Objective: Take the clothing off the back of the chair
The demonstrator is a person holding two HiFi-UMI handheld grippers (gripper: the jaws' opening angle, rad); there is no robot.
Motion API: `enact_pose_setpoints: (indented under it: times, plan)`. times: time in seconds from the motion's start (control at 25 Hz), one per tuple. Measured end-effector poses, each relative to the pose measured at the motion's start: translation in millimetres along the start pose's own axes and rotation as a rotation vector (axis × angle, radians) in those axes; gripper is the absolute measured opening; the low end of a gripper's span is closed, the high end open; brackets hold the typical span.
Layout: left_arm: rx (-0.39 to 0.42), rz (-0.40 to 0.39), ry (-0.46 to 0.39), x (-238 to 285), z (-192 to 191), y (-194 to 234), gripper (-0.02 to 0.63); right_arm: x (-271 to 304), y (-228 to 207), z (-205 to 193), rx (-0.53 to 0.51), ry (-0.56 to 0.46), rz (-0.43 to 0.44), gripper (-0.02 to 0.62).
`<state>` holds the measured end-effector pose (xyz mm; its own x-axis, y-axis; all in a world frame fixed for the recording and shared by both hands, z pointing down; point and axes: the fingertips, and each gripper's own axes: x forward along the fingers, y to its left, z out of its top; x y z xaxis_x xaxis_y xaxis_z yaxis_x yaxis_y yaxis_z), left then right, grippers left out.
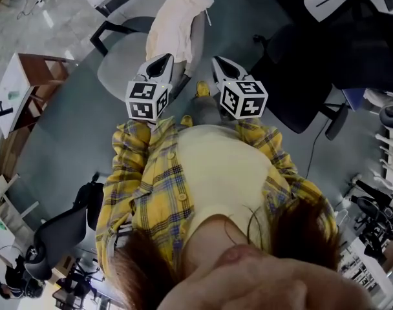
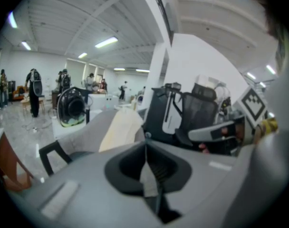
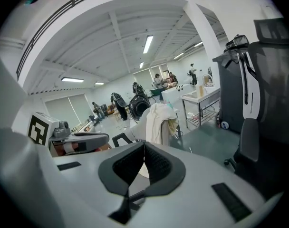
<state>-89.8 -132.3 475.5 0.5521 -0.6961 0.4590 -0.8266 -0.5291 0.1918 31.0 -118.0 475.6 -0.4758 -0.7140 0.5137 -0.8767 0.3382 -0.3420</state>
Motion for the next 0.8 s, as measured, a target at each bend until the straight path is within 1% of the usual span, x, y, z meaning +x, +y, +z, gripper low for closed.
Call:
enact_pose_setpoints:
  times: [0.24,0.56,0.72,0.8]
  plan:
    - [0.050,-0.008,0.020,42.2,13.3,6.8,0.025,20.5,-22.6,17.5,-0.005,0.029,0.025,0.014]
    - [0.048,0.003,0.061,86.7,19.2,18.7,0.025,51.6,-47.0,34.1,0.003,0.060,0.061,0.014]
    - [0.049,0.028,0.075,107.0,23.3,29.8,0.025,63.4,-55.5,40.6,-0.002,0.078,0.081,0.013]
    - [0.049,0.041,0.088,116.8,23.3,36.1,0.043,68.6,-60.3,43.0,-0.007,0.088,0.087,0.014]
